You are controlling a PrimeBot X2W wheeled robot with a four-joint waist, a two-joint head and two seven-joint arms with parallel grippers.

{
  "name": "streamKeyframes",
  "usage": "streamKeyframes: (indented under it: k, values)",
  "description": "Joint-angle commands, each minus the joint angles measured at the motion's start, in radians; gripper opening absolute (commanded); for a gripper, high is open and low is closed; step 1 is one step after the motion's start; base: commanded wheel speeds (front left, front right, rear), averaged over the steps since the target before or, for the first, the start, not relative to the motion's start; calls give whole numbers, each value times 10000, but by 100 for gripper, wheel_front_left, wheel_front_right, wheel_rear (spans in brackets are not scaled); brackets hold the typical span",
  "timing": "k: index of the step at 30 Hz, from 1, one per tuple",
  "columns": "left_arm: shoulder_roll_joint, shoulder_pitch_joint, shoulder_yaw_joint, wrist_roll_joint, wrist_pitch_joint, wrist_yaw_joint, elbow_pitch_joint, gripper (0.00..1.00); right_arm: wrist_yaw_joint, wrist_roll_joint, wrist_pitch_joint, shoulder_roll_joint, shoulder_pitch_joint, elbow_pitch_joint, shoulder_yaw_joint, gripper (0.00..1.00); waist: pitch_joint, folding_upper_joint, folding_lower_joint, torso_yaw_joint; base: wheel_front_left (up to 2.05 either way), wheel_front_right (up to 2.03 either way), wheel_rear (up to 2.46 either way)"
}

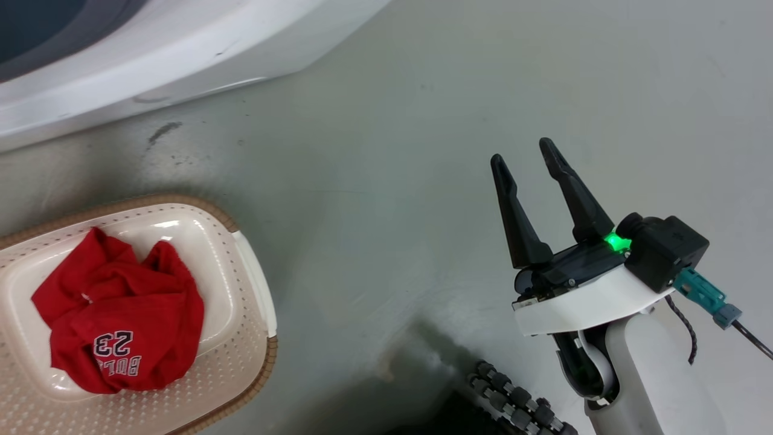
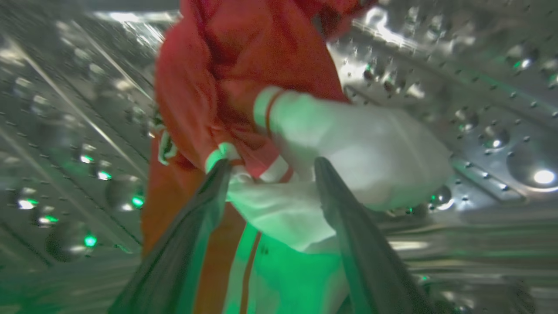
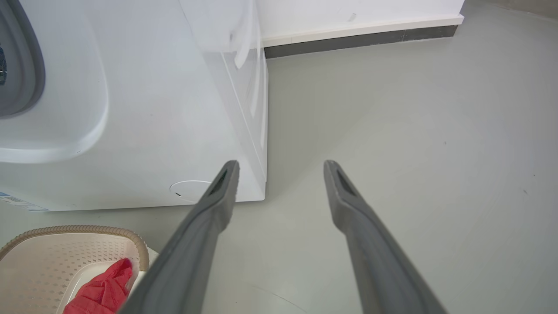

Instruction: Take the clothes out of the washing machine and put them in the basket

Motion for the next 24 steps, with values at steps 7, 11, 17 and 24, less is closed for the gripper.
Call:
streamKeyframes:
  k: [7,11,17,24]
  values:
    - [367,-242,-97,-32,1648,188,348,100,-7,274,-24,22,94,-146,373,100,246,0,-1,-479,0,0,0]
    - [445,-69,-104,-87,1951,366,206,0,-7,376,-24,22,134,-185,492,100,226,0,-1,-559,0,0,0]
    - [513,239,-58,-254,1285,513,-533,0,-7,309,-25,20,100,-132,427,100,-25,0,-1,-440,0,0,0]
    - [205,1409,231,-739,-870,707,-1359,0,-7,32,-25,17,69,-16,99,100,-683,0,-1,-19,0,0,0]
